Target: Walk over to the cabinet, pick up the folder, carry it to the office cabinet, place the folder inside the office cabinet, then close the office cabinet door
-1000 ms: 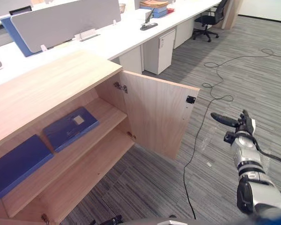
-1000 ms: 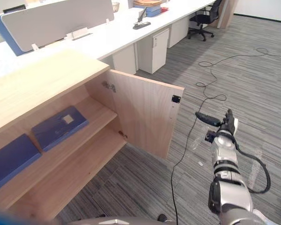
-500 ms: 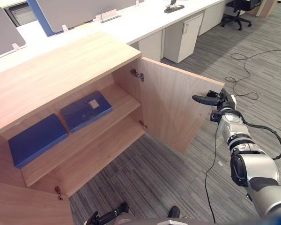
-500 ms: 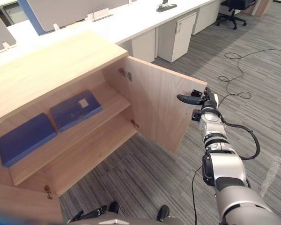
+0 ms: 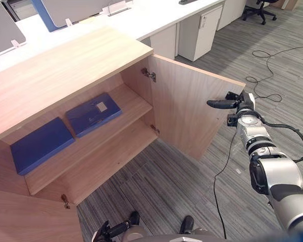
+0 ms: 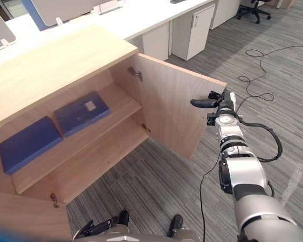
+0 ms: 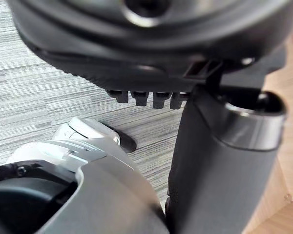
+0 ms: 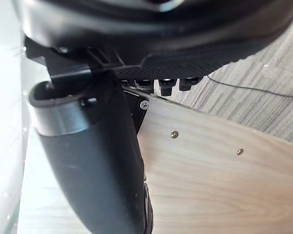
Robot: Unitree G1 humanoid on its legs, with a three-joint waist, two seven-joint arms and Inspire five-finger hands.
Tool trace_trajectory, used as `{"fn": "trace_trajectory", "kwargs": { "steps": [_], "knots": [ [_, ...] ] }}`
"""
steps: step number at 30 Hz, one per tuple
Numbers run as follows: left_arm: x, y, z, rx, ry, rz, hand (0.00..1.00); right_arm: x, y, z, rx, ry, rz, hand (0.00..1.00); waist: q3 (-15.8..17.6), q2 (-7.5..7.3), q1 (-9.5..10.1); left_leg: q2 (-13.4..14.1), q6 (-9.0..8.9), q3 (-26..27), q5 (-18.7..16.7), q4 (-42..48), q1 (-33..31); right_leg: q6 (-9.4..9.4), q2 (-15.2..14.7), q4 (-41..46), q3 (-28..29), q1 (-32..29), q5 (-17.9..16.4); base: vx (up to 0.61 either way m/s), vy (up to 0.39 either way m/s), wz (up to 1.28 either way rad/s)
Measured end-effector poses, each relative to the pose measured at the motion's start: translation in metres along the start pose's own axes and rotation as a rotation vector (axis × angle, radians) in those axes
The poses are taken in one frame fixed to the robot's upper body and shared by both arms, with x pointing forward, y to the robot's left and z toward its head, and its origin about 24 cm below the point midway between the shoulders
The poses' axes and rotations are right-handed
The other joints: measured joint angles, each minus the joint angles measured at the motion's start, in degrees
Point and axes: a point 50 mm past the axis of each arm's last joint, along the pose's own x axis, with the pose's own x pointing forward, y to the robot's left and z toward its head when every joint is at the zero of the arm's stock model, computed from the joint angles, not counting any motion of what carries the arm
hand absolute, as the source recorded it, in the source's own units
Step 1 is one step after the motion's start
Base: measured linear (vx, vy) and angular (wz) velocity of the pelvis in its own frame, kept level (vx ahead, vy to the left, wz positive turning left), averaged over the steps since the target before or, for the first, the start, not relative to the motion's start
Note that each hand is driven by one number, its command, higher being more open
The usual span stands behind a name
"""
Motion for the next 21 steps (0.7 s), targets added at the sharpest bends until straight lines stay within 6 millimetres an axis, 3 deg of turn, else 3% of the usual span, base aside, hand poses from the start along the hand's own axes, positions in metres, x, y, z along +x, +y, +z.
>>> {"fn": "trace_trajectory", "kwargs": {
  "steps": [5,7,8,9,12,14,16,19,20,21],
  "knots": [
    [0.000,0.008,-0.002,-0.015,0.012,0.024,1.00,-0.019,0.026,0.021,-0.497,-0.256,0.183,1.00,0.2,-0.11,-2.44,0.9,-0.11,3.2,-0.1,1.3,-0.6,-0.13,1.8,-0.3,5.0,-1.9,-0.3,0.03,-0.003,-0.40],
    [0.000,0.015,-0.005,-0.049,0.027,0.054,1.00,-0.042,0.044,0.031,-0.766,-0.387,0.426,1.00,0.1,-0.23,-4.03,1.5,-0.08,4.7,-0.1,3.5,-0.5,-0.27,2.8,-0.4,6.9,-1.7,-0.3,0.07,-0.065,-0.46],
    [0.000,0.017,-0.005,-0.061,0.026,0.062,1.00,-0.050,0.047,0.033,-0.816,-0.417,0.493,1.00,0.1,-0.25,-4.21,1.8,-0.04,4.8,0.0,4.0,-0.5,-0.59,3.1,-0.4,7.1,-1.6,-0.5,0.08,-0.125,-0.27],
    [0.000,0.023,-0.005,-0.077,0.027,0.085,1.00,-0.073,0.059,0.034,-0.842,-0.455,0.706,1.00,-0.4,-0.59,-4.70,2.3,0.68,4.7,0.5,4.7,-0.5,-1.47,3.8,-0.5,7.2,-1.2,-1.1,0.06,-0.108,-0.09],
    [-0.001,0.029,-0.005,-0.105,0.029,0.102,1.00,-0.118,0.089,0.029,-0.833,-0.518,1.069,1.00,-1.9,-1.84,-4.17,2.8,2.30,4.3,1.9,4.6,-0.4,-3.74,4.4,-0.5,6.2,-0.5,-2.1,0.11,-0.160,0.14],
    [0.000,0.031,-0.004,-0.143,0.029,0.110,1.00,-0.143,0.099,0.031,-0.786,-0.571,1.254,1.00,-2.3,-2.53,-3.15,2.7,2.27,4.2,1.9,4.7,-0.4,-4.59,5.1,-0.5,5.2,0.1,-2.6,0.10,-0.117,0.29],
    [0.001,0.034,0.000,-0.195,0.017,0.132,1.00,-0.175,0.114,0.034,-0.688,-0.674,1.445,1.00,-2.9,-4.26,-1.28,2.1,1.96,3.1,1.6,6.0,-1.0,-5.24,5.3,-0.2,4.7,0.5,-3.1,0.09,-0.075,0.27],
    [0.001,0.036,0.001,-0.215,0.014,0.142,1.00,-0.186,0.119,0.036,-0.644,-0.719,1.501,1.00,-2.9,-5.27,-0.55,1.6,1.93,2.9,1.4,10.5,-3.2,-5.60,4.8,0.4,3.4,1.2,-4.5,0.04,-0.038,0.41],
    [0.001,0.039,0.001,-0.222,0.012,0.151,1.00,-0.187,0.118,0.026,-0.630,-0.685,1.512,1.00,-2.5,-6.51,-0.15,0.7,2.42,4.3,1.0,17.1,-6.2,-5.49,3.3,1.8,1.1,2.3,-6.1,-0.03,0.016,0.79],
    [0.000,0.042,-0.002,-0.222,0.023,0.159,1.00,-0.187,0.115,0.012,-0.646,-0.644,1.511,1.00,-2.4,-7.00,0.10,1.0,4.23,8.6,0.4,21.2,-7.4,-5.25,2.4,2.4,-0.7,3.5,-7.1,-0.03,0.027,0.94]
  ]
}}
